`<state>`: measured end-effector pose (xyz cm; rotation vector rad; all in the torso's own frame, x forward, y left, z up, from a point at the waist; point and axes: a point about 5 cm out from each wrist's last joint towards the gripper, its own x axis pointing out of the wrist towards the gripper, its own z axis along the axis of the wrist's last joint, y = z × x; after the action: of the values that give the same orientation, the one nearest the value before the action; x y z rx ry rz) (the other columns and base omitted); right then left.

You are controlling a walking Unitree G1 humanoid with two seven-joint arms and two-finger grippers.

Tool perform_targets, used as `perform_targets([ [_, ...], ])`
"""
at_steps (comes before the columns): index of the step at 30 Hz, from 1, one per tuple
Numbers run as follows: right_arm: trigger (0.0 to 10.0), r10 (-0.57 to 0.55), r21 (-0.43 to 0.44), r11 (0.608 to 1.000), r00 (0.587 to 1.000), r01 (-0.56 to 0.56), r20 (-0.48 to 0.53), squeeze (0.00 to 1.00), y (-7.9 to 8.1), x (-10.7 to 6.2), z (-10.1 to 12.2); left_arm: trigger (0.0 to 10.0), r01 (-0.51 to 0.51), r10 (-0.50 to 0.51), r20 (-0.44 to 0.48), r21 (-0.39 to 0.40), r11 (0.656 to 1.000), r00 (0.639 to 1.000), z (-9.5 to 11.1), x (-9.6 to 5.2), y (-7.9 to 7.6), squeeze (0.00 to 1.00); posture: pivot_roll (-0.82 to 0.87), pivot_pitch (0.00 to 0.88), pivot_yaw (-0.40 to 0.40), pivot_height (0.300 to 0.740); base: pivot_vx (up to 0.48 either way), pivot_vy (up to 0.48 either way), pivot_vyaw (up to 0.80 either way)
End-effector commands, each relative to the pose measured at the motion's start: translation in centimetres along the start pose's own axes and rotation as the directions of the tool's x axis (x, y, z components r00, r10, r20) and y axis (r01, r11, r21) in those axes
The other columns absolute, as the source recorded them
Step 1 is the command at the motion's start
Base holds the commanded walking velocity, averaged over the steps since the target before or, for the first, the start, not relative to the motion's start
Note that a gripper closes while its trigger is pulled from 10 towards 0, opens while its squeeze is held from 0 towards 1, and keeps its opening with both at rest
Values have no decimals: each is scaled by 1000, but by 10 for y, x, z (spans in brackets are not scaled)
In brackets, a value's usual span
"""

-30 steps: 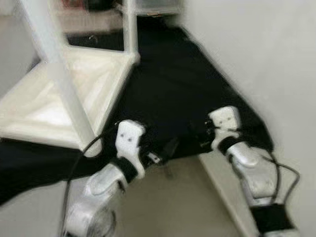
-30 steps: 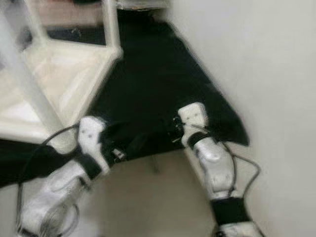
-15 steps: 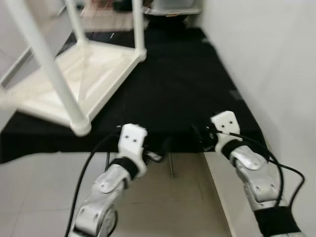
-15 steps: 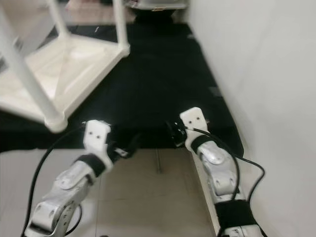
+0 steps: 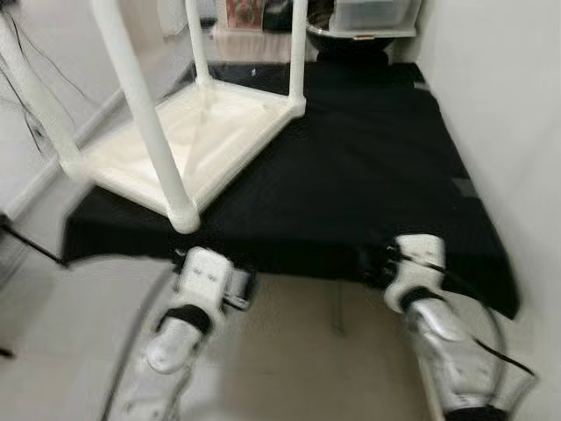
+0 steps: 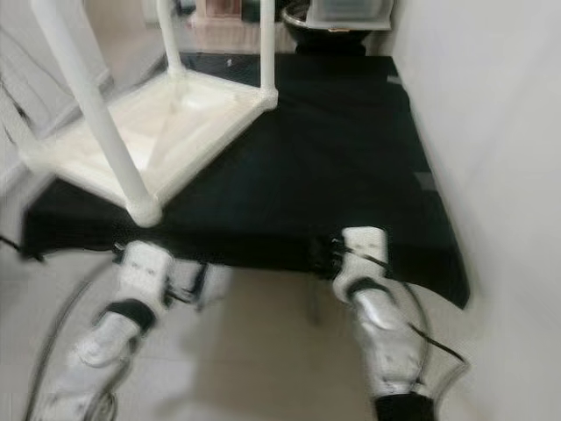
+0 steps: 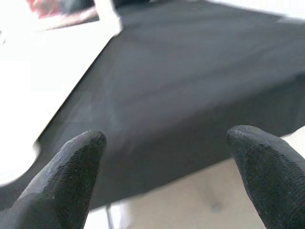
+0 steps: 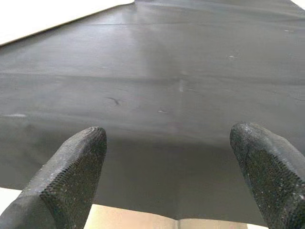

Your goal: Building children table

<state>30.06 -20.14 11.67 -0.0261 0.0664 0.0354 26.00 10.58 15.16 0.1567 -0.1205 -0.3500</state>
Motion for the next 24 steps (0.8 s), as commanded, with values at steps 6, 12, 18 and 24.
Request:
perform_targets([
  [6, 10000, -17, 30, 999, 999, 16, 34, 0, 2, 3, 7, 10000, -2, 2, -16, 7, 1000, 1000, -5, -1, 5, 0, 46, 117, -5, 740, 431, 0, 133],
  [12, 10000, 9, 24, 1000, 998, -11, 69, 0, 6, 5, 15, 10000, 39, -39, 23, -24, 999, 999, 3, 4, 3, 0, 44, 118, -3, 740, 459, 0, 215],
  [18, 10000, 28, 0, 1000, 990, -28, 135, 0, 9, 12, 36, 10000, 125, -121, 76, -56, 991, 990, 15, 13, -8, 0, 42, 121, -5, 740, 478, 0, 0],
  [24, 10000, 169, -159, 978, 966, -138, 196, 0, 20, 17, 60, 10000, 139, -133, 91, -72, 988, 987, 19, 19, -10, 0, 38, 121, -6, 740, 467, 0, 0],
])
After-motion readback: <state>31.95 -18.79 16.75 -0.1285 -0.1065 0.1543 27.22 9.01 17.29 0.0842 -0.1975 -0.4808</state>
